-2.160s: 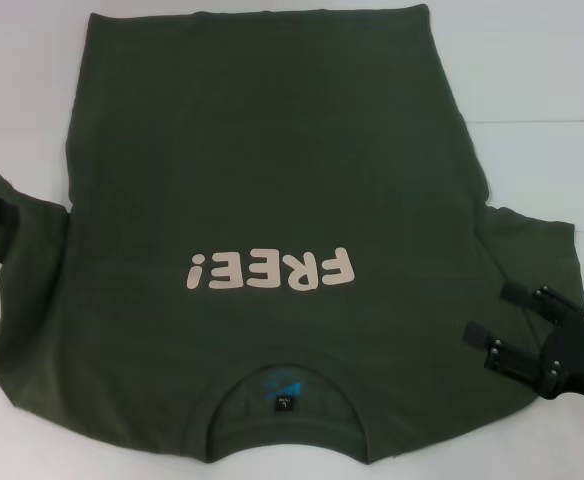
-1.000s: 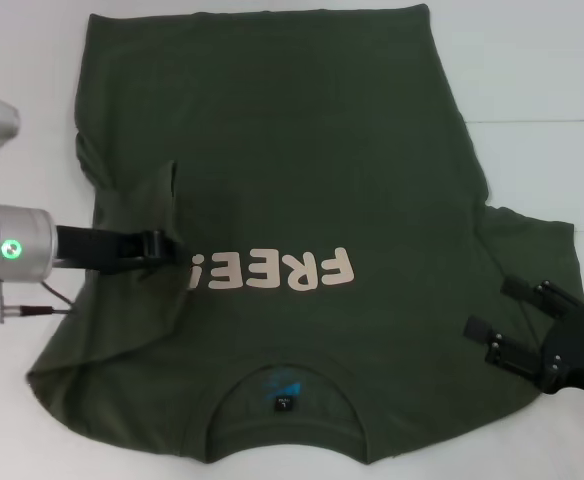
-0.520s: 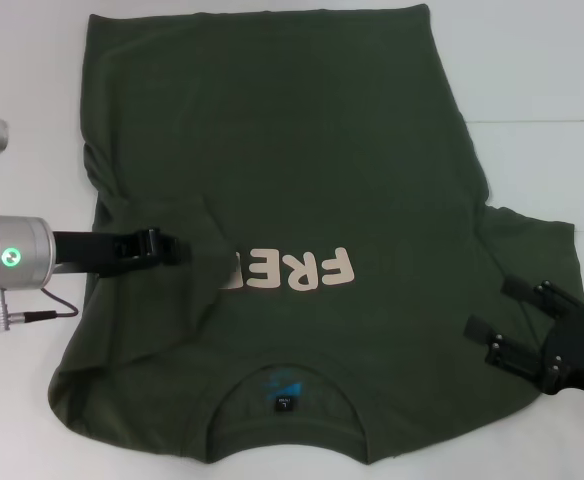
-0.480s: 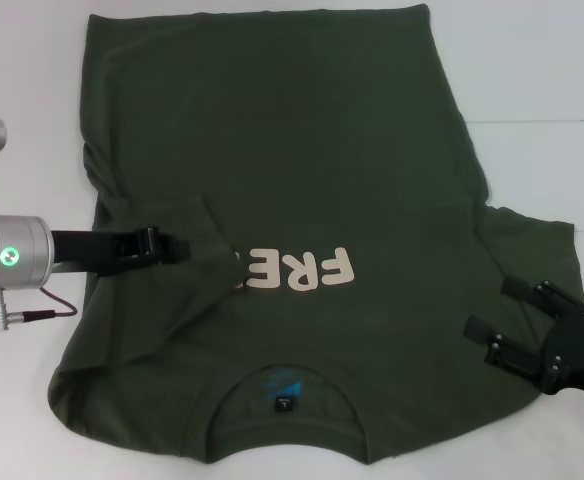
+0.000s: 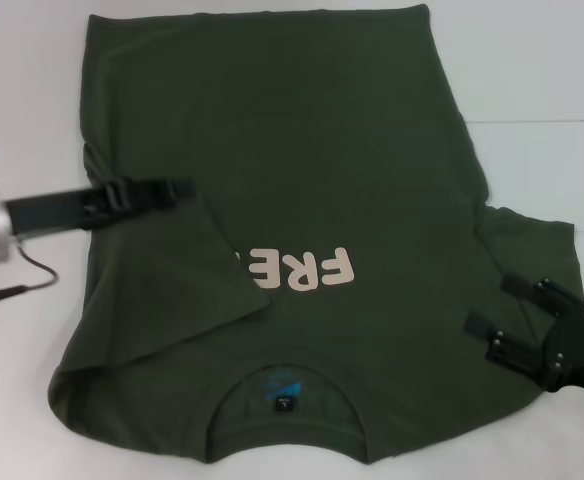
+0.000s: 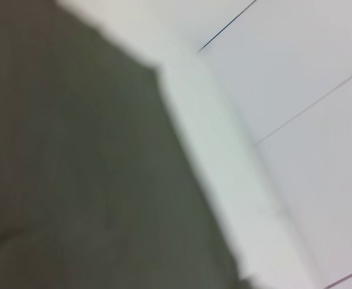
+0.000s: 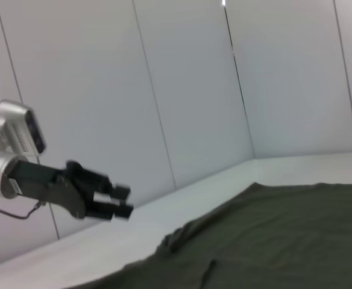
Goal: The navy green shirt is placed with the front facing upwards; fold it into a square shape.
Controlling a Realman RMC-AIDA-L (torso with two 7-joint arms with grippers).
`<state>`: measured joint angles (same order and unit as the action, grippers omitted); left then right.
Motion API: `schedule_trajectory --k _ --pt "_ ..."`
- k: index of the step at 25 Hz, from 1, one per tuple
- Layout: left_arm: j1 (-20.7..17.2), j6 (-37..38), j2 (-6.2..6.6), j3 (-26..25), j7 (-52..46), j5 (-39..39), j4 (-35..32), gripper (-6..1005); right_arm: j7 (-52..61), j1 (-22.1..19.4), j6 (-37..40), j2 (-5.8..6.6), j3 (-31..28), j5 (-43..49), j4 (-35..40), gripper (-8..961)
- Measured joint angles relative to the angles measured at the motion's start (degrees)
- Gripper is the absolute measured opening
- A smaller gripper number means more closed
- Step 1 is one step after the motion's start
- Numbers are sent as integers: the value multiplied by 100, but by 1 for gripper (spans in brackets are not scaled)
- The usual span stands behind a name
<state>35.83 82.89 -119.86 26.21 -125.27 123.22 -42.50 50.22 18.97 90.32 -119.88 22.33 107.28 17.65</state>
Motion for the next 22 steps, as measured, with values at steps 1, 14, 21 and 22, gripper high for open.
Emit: schedule_trajectory --k 1,14,21,22 --pt "-72 155 31 -80 148 -219 -1 343 73 -4 57 4 -1 -22 12 866" --pt "-992 1886 253 -1232 1751 -182 -260 722 4139 475 768 75 149 -35 1896 865" --pt "-1188 2898 204 -1184 2793 410 -480 896 6909 996 1001 507 358 884 3543 862" --pt "-1194 3013 192 -1137 2946 542 -501 921 7301 1054 1016 586 368 1044 3717 861"
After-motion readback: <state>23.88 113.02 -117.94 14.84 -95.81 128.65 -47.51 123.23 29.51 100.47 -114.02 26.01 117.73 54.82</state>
